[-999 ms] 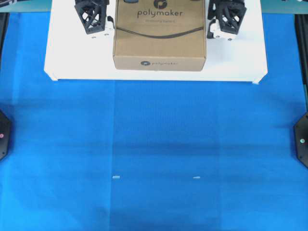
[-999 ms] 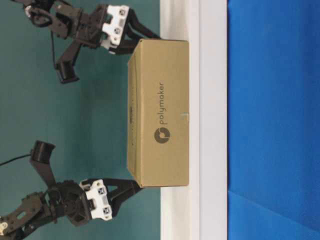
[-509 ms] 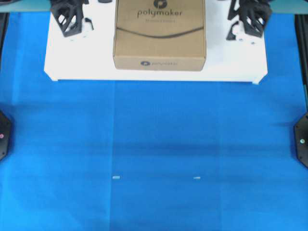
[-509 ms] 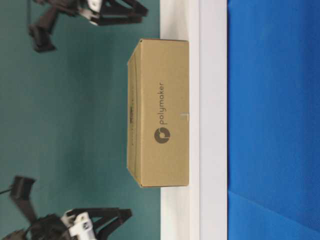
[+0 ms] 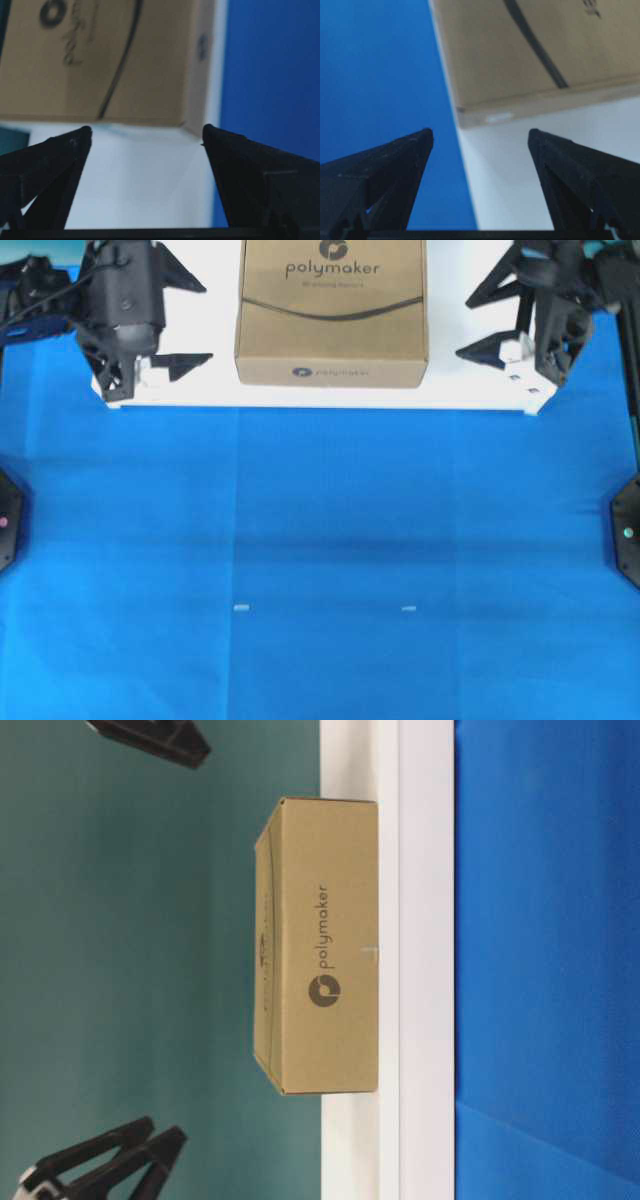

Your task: Place the cardboard box on the stand after clamping it between your arms.

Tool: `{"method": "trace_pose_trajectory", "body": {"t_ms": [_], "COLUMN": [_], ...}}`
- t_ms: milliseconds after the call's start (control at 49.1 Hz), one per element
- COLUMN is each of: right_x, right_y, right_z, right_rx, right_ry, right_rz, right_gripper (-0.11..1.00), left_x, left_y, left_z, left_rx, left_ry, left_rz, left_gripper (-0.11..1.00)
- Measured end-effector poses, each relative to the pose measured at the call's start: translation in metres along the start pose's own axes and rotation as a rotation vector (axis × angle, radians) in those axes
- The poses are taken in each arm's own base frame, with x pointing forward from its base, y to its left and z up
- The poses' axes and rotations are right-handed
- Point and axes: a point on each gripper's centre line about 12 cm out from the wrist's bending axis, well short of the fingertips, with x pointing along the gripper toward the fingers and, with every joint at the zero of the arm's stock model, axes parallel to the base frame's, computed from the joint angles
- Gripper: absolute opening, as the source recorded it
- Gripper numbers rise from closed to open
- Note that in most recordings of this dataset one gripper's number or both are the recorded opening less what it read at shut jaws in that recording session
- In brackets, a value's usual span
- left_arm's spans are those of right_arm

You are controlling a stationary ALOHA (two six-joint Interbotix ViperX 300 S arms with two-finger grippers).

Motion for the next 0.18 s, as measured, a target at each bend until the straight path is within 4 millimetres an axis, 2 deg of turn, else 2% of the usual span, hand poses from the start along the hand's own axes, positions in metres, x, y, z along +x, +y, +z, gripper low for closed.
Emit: {"method": "trace_pose_trajectory", "body": {"t_ms": [183], "right_x": [-0.019], "right_y": [0.023], "right_z": [-0.002], "right_rx": [0.046], "right_ry": [-0.125], "right_rz": [-0.013], "right_gripper": [0.99], "left_x": [-0.020], "left_y": [-0.021], "left_z": [0.009], "left_rx": [-0.139], "left_ry": [-0.133], "left_rz": [-0.023], "left_gripper": [0.87]}}
